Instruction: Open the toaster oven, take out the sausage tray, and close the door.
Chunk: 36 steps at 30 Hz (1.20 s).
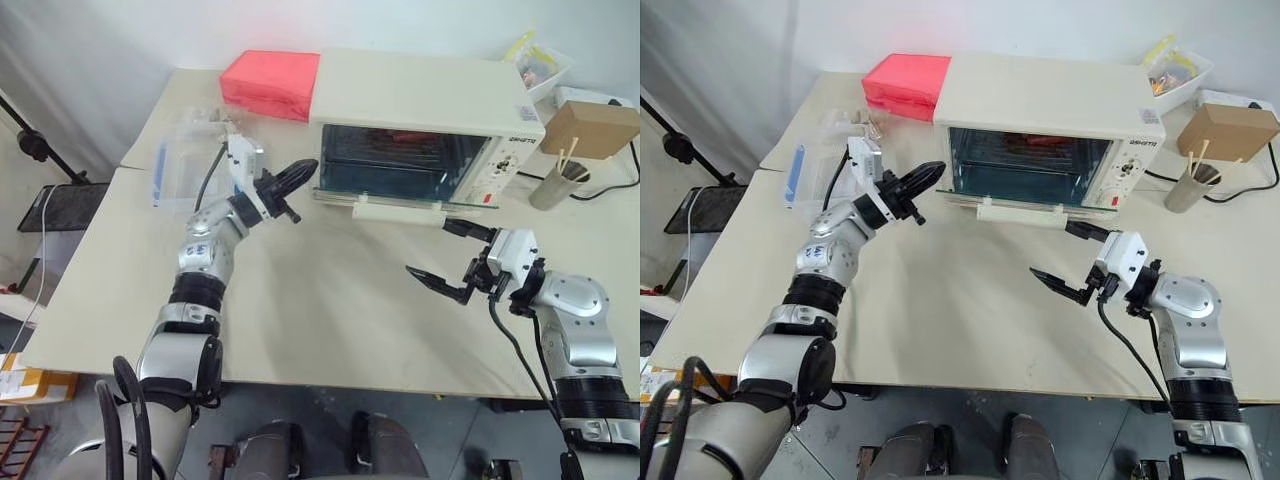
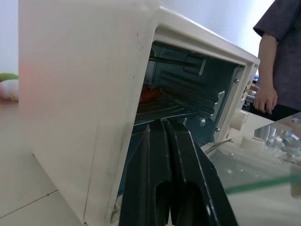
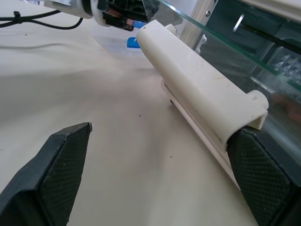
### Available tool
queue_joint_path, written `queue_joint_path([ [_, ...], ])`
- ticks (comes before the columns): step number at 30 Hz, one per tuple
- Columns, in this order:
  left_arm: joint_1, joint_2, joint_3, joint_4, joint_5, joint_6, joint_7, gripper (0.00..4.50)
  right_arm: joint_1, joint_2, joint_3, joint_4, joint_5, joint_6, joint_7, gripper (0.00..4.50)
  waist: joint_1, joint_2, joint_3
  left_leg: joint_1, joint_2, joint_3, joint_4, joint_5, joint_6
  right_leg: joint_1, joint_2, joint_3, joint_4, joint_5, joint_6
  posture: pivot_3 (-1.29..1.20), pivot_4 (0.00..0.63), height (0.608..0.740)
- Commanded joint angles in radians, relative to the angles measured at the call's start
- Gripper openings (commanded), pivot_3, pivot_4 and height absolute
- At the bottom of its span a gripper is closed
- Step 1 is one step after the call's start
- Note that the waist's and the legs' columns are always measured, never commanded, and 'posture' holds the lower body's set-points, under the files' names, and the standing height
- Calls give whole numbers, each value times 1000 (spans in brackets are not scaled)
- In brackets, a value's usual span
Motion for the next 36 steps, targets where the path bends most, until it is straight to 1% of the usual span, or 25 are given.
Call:
queue_joint_path([
  [1, -32, -40, -5, 57, 27, -64, -30, 43, 32, -21, -28, -49, -6, -45, -18, 4500, 0, 0, 0, 0, 0, 0, 1, 0, 0, 0, -1, 0, 0, 0, 0, 0, 150, 740],
  [4, -30, -65, -19, 87, 50, -103, -75, 43, 93, -27, -57, -68, -19, -68, -60, 4500, 7, -1, 0, 0, 0, -1, 4, 0, 0, 2, -2, 0, 0, 0, 0, 0, 150, 740],
  [7, -25, -65, -36, 99, 78, -129, -119, 43, 166, -24, -95, -96, -27, -85, -112, 4500, 12, -1, 0, -1, 0, -1, 5, 0, 0, 2, -2, 1, 0, 0, 0, 0, 150, 740],
  [10, -7, -57, -67, 100, 114, -163, -177, 43, 277, -25, -138, -152, -33, -88, -158, 4500, 22, -1, 0, -1, 0, -1, 6, 0, 0, 2, -2, 1, 0, 0, 0, 0, 150, 740],
  [14, 15, -52, -83, 102, 143, -191, -204, 43, 494, -19, -231, -218, -48, -82, -220, 4500, 27, -1, 0, -2, 0, -3, 6, 0, 0, 3, -2, 3, -1, 0, 0, 0, 150, 740],
  [16, 34, -41, -105, 94, 174, -209, -210, 43, 546, -14, -304, -229, -37, -50, -285, 4500, 24, 0, 0, -2, 0, -3, 6, -1, 0, 3, -2, 4, -2, 0, 0, 0, 150, 740],
  [18, 53, -33, -119, 87, 191, -214, -220, 43, 547, -27, -355, -256, -18, 5, -345, 4500, 19, 0, 0, -2, 0, -2, 6, -1, -1, 3, -3, 4, -3, 1, 2, 0, 150, 740],
  [22, 81, -28, -112, 68, 190, -200, -204, 43, 494, -78, -369, -302, -21, 86, -379, 4500, 6, 0, 0, 0, 1, -1, 6, -2, -2, 2, -4, 10, -5, 2, 1, 0, 150, 740],
  [24, 105, -20, -111, 50, 197, -200, -187, 43, 434, -114, -323, -327, -44, 128, -379, 4500, 2, 0, 0, 0, 1, -2, 6, -2, -2, 2, -4, 10, -5, 2, 1, 0, 150, 740],
  [27, 189, 0, -148, -15, 229, -202, -199, 43, 224, -145, -159, -336, -129, 234, -399, 4500, -12, 0, 0, 1, 1, -1, 5, -2, -2, 1, -3, 9, -2, 2, 1, 0, 150, 740],
  [29, 230, 1, -154, -70, 227, -175, -188, 43, 112, -129, -58, -313, -206, 269, -423, 4500, -6, 0, 0, 1, 1, -3, 6, -2, -2, 1, -3, 8, 1, 2, 0, 0, 150, 740],
  [32, 300, -2, -144, -185, 194, -107, -155, 657, -44, -78, 68, -242, -327, 316, -495, 4500, -2, 0, 0, 0, 1, -5, 9, -2, -2, 1, -4, 7, 3, 2, 0, 0, 150, 740],
  [36, 404, 7, -118, -374, 127, 6, -122, 1853, -221, -20, 180, -64, -468, 213, -574, 4500, -3, 0, 0, -1, 0, -7, 11, -2, -2, 1, -5, 5, 4, 2, 0, 0, 150, 740],
])
